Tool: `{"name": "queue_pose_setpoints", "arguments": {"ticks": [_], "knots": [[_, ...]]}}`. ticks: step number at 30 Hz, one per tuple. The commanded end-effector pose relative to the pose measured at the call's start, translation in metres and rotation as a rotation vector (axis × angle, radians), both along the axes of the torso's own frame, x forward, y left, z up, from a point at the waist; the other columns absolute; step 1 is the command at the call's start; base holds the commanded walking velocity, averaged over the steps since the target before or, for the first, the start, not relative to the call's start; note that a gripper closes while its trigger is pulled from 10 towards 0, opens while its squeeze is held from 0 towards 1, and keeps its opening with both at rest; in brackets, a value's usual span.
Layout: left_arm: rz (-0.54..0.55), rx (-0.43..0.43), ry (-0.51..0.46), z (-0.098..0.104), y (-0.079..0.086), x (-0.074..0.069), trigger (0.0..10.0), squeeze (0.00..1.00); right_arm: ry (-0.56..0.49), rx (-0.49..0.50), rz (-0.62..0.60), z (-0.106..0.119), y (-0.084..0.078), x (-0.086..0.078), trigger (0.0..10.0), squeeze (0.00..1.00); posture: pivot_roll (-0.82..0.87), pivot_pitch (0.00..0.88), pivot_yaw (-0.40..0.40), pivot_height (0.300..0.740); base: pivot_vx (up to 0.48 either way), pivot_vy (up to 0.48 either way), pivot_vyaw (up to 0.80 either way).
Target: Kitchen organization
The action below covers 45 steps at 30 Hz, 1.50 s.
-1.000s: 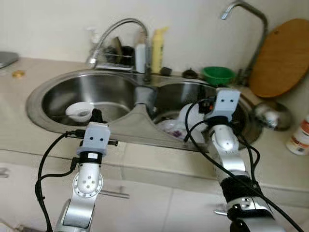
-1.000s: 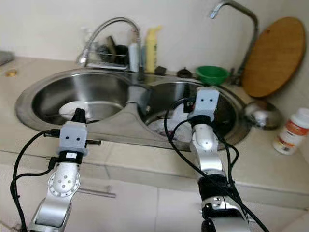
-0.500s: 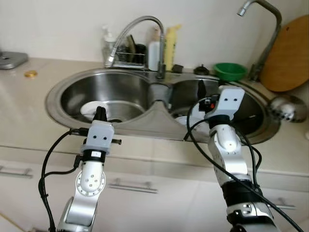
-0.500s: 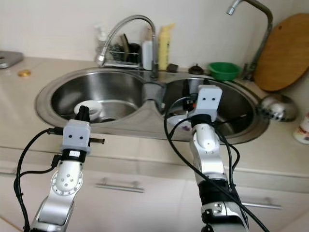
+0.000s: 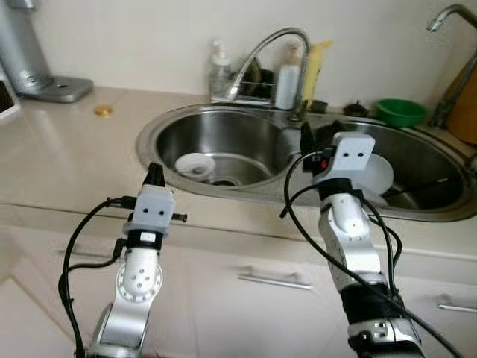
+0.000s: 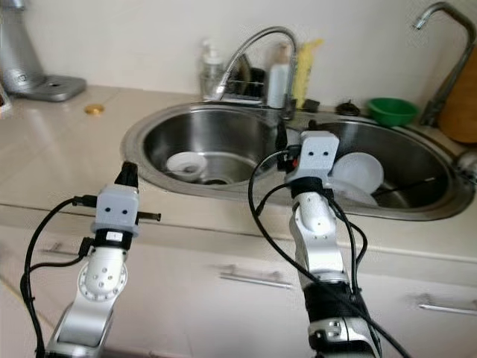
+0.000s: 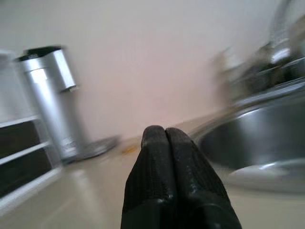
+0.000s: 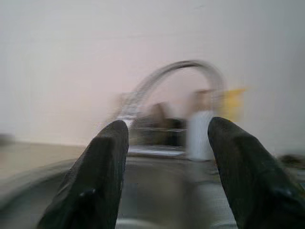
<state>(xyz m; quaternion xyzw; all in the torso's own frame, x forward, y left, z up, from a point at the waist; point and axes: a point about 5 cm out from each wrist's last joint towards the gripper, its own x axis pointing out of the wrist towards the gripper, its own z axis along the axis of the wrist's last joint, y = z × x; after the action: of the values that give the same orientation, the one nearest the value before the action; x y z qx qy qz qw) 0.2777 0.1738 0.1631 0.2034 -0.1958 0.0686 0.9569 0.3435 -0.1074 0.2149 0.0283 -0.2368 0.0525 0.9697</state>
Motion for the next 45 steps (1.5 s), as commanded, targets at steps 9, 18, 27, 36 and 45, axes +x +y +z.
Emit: {"name": "queue_pose_setpoints", "arguments": {"ticks": [9,18,27,36,45], "knots": [[-0.022,0.000,-0.020,0.003,-0.007,0.001,10.0,0.00,-0.025,-0.036,0.000,0.003,-0.003,-0.006,10.0,0.00,-0.01,0.000,-0.027,0.740,0.000,0.349,0.00],[-0.025,0.013,-0.029,0.003,-0.008,0.000,10.0,0.00,0.003,-0.032,0.044,-0.005,0.004,-0.012,10.0,0.00,-0.01,0.000,-0.029,0.740,0.000,0.000,-0.26],[-0.027,0.021,-0.031,0.002,-0.009,0.001,10.0,0.00,0.002,-0.029,0.070,-0.007,0.008,-0.015,10.0,0.00,-0.02,0.000,-0.031,0.740,0.000,0.000,-0.80],[-0.042,0.056,-0.027,0.001,-0.014,0.002,10.0,0.00,-0.009,-0.034,0.070,-0.008,0.006,-0.017,10.0,0.00,-0.02,0.000,-0.029,0.740,0.000,0.000,-0.80],[-0.043,0.064,-0.028,0.000,-0.013,0.002,10.0,0.00,-0.005,-0.032,0.074,-0.012,0.007,-0.019,10.0,0.00,-0.02,0.000,-0.026,0.740,0.000,0.000,-0.18]]}}
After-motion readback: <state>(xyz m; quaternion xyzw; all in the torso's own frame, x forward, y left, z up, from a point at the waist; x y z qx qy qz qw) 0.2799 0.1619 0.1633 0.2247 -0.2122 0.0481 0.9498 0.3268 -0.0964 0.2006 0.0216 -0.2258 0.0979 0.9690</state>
